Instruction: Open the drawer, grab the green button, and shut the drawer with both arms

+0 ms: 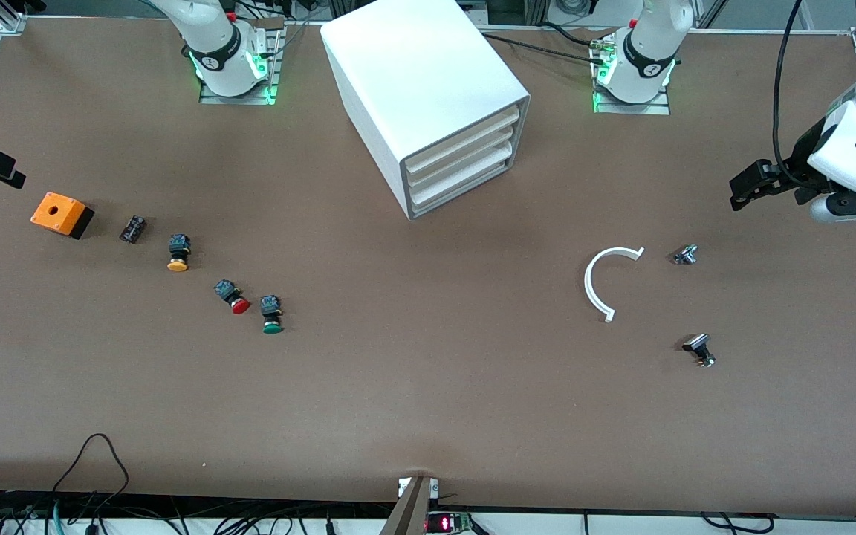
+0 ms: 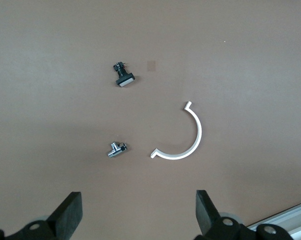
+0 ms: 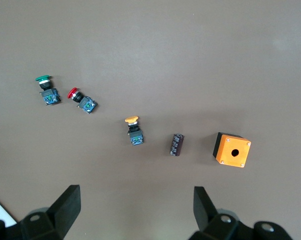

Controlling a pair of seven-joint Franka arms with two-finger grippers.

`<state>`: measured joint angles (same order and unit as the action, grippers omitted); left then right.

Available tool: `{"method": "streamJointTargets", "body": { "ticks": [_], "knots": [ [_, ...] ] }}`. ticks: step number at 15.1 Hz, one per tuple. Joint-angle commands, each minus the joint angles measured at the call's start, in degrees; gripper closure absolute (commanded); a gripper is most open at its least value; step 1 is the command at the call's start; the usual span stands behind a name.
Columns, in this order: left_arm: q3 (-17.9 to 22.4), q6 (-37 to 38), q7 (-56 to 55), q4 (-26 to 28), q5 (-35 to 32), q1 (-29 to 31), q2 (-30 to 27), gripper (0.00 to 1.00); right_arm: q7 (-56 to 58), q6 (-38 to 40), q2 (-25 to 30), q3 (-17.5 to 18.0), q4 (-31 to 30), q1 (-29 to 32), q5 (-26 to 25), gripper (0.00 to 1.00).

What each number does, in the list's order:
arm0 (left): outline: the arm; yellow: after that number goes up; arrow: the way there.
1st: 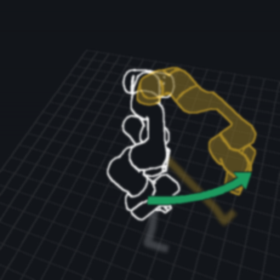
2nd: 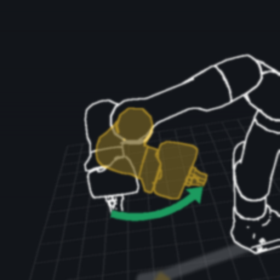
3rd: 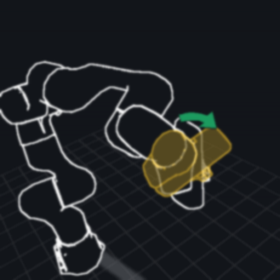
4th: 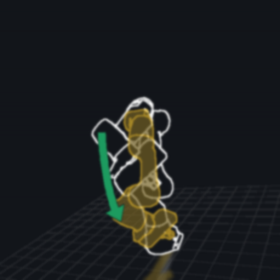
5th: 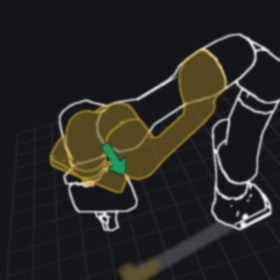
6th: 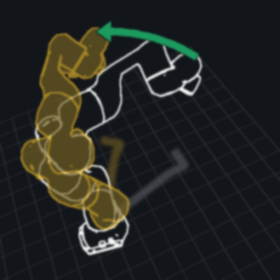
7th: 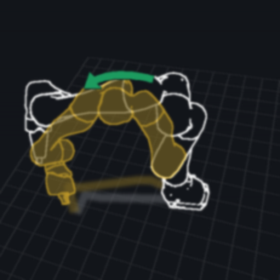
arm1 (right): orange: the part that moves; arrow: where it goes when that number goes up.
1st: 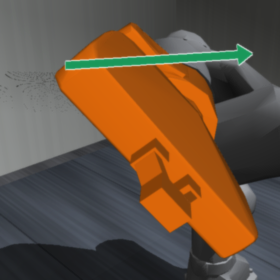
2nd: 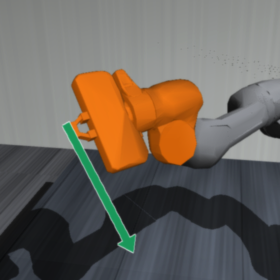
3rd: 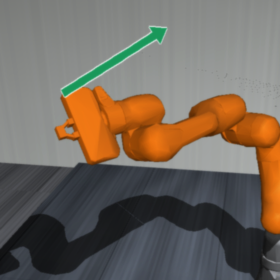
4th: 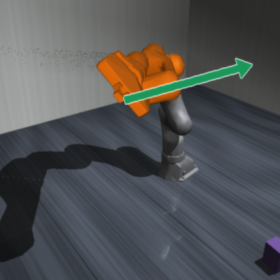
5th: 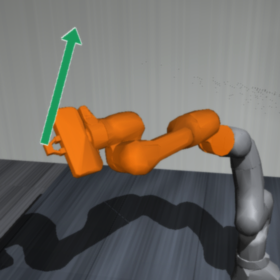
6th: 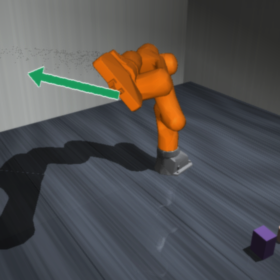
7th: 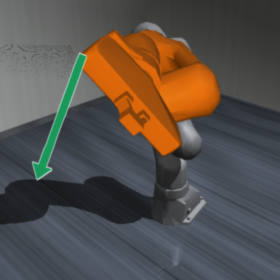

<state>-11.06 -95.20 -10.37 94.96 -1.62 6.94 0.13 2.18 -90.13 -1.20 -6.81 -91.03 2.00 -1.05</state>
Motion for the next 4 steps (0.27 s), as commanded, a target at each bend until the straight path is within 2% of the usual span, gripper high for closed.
{"method": "streamJointTargets", "body": {
  "ticks": [1,4],
  "knots": [
    [-0.27,1.86,0.52,-1.97,-0.84,-0.08,0.83,0.0,-1.04,-1.37,1.29,0.3,-1.44,-0.06,-0.09,0.0],
    [-0.19,1.69,0.87,-2.06,-0.05,-0.08,0.92,0.0,-3.58,-2.16,1.02,0.39,-1.52,-0.24,-0.09,0.0]
  ]
}}
